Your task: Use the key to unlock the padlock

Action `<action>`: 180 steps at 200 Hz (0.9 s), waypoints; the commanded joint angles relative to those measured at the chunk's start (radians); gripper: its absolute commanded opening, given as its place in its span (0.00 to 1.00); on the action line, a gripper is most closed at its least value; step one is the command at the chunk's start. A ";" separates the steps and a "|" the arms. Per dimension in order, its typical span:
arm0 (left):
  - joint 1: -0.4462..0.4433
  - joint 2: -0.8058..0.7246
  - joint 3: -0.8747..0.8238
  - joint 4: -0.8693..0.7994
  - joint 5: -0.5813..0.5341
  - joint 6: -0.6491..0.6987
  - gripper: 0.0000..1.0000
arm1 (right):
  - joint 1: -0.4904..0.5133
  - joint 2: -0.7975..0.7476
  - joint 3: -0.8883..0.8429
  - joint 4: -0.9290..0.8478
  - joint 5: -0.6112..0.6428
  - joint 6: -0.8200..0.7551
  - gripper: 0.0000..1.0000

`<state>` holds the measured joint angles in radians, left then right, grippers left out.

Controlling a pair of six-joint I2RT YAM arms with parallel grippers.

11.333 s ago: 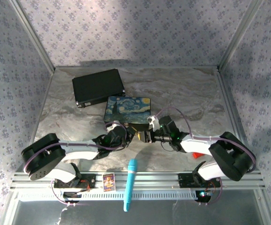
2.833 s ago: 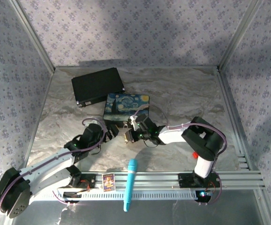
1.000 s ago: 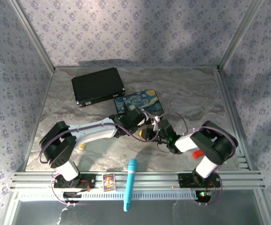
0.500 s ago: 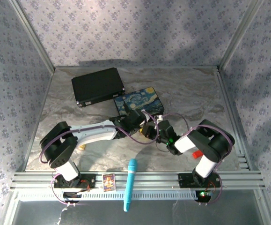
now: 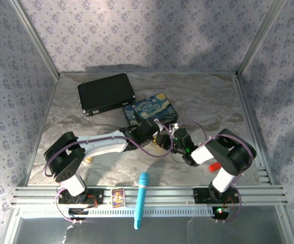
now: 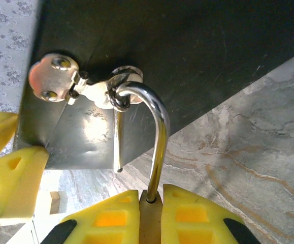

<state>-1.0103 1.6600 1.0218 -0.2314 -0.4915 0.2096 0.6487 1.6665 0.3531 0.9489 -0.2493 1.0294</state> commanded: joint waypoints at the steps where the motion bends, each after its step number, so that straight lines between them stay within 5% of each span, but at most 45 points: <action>1: -0.025 0.084 -0.062 -0.213 0.130 -0.012 0.21 | -0.031 -0.044 0.031 0.007 0.045 0.054 0.00; 52: -0.034 0.090 -0.055 -0.219 0.126 -0.010 0.21 | 0.032 -0.051 0.068 -0.014 0.107 0.077 0.00; 180: -0.049 0.081 -0.076 -0.216 0.110 -0.019 0.21 | -0.119 -0.063 0.062 -0.038 -0.025 0.017 0.00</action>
<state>-1.0412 1.6711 1.0248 -0.2287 -0.5289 0.2089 0.5476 1.6299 0.3836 0.9077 -0.2428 1.0805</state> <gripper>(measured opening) 0.216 0.122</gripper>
